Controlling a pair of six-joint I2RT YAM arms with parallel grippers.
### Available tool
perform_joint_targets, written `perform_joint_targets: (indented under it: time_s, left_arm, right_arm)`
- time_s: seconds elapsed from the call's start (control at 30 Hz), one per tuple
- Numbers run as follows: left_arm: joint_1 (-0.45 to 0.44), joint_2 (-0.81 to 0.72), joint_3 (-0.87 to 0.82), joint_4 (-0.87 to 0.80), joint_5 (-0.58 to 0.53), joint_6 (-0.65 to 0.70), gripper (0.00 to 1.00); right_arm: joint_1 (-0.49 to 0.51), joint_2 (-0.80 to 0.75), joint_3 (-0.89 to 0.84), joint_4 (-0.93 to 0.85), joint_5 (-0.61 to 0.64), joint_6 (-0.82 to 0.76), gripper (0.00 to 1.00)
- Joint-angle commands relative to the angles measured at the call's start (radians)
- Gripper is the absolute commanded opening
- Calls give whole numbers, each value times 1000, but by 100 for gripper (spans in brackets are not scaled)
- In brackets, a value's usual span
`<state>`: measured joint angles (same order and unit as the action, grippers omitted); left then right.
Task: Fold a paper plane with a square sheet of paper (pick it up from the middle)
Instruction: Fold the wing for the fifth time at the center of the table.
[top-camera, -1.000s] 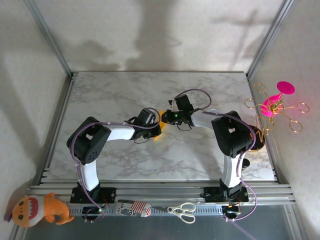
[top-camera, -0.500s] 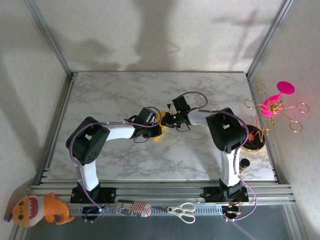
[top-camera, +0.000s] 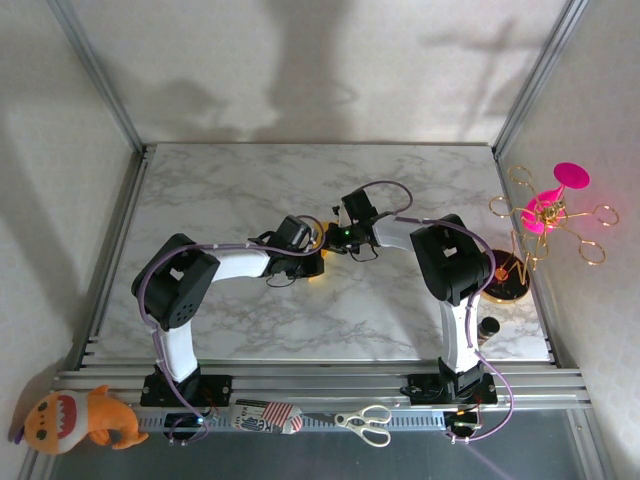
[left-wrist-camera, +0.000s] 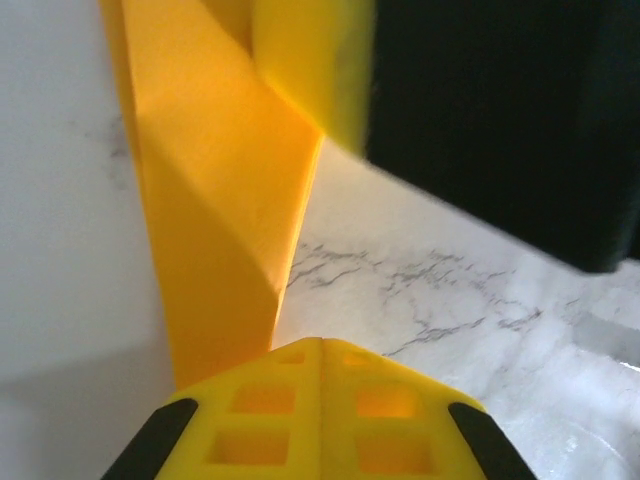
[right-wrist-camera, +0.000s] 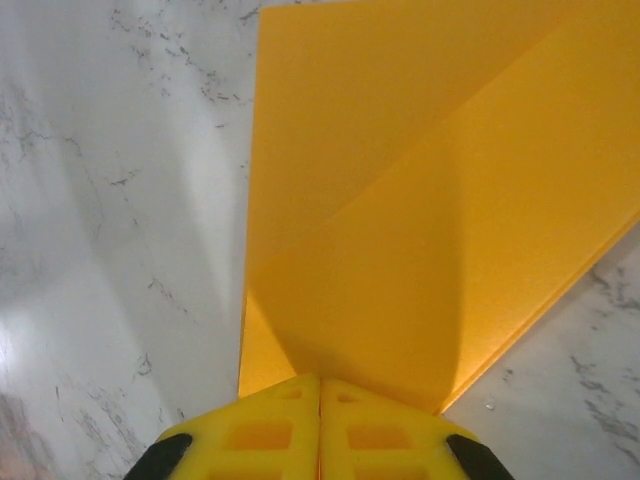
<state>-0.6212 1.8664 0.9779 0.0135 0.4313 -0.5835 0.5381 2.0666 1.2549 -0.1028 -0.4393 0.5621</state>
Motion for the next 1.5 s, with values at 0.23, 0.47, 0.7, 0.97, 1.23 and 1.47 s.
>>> perform_joint_targets:
  time_s: [0.23, 0.47, 0.7, 0.97, 1.23, 1.47]
  left_arm:
    - [-21, -5, -70, -43, 7, 2, 2]
    - [-31, -58, -140, -35, 7, -29, 2]
    - [-14, -119, -30, -1, 29, -36, 4]
    - [37, -23, 46, -26, -38, -12, 2]
    - [26, 48, 39, -23, 14, 7, 0]
    - [-7, 34, -20, -92, -7, 37, 0]
  right_arm:
    - [8, 82, -5, -105, 111, -13, 8]
    - [8, 87, 0, -116, 122, -11, 8]
    - [9, 90, -6, -120, 126, -15, 8]
    - [9, 92, -8, -121, 126, -14, 8]
    - [8, 99, -2, -125, 128, -13, 8]
    - [9, 110, 2, -141, 150, 2, 7]
